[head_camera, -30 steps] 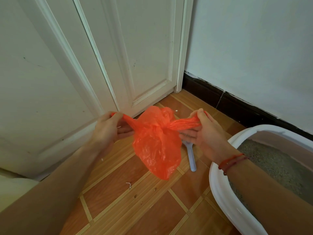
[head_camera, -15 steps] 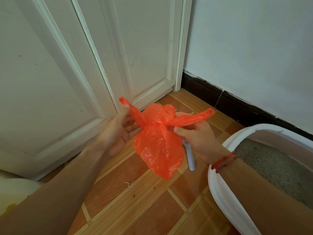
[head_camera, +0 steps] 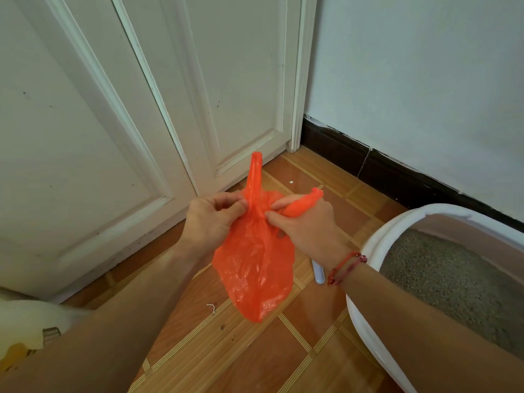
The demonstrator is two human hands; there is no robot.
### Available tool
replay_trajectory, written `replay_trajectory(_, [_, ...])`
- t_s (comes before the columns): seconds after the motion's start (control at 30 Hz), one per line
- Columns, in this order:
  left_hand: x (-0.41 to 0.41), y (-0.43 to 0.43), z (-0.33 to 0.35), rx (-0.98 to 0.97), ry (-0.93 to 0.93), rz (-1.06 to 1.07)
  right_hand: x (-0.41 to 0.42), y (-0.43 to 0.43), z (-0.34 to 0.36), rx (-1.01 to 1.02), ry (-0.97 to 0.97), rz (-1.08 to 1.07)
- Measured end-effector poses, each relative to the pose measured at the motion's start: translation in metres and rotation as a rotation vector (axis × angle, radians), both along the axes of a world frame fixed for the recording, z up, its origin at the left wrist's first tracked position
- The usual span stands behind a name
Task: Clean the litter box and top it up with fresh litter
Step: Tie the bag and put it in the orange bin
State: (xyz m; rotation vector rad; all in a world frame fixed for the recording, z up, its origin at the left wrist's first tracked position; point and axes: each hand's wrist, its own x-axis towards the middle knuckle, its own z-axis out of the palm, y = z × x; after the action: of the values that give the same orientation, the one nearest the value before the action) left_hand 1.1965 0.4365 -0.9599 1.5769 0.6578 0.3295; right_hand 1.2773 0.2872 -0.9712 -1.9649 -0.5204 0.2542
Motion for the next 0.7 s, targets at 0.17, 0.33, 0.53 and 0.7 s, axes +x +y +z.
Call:
replay_trajectory(0.17, [0.002, -0.012, 0.001, 0.248, -0.017, -0.054, 0.003, 0.005, -0.003, -0.195, -0.082, -0.032])
replay_trajectory(0.33, [0.003, -0.020, 0.001, 0.375, -0.019, -0.096, 0.003, 0.002, 0.000, -0.072, 0.064, -0.028])
replay_trajectory(0.53, [-0.001, -0.017, -0.005, 0.335, 0.086, -0.178, 0.009, -0.012, -0.002, 0.234, 0.518, 0.057])
replay_trajectory(0.7, [0.001, -0.014, -0.013, 0.555, 0.092, -0.212, 0.008, -0.014, 0.001, 0.181, 0.393, 0.068])
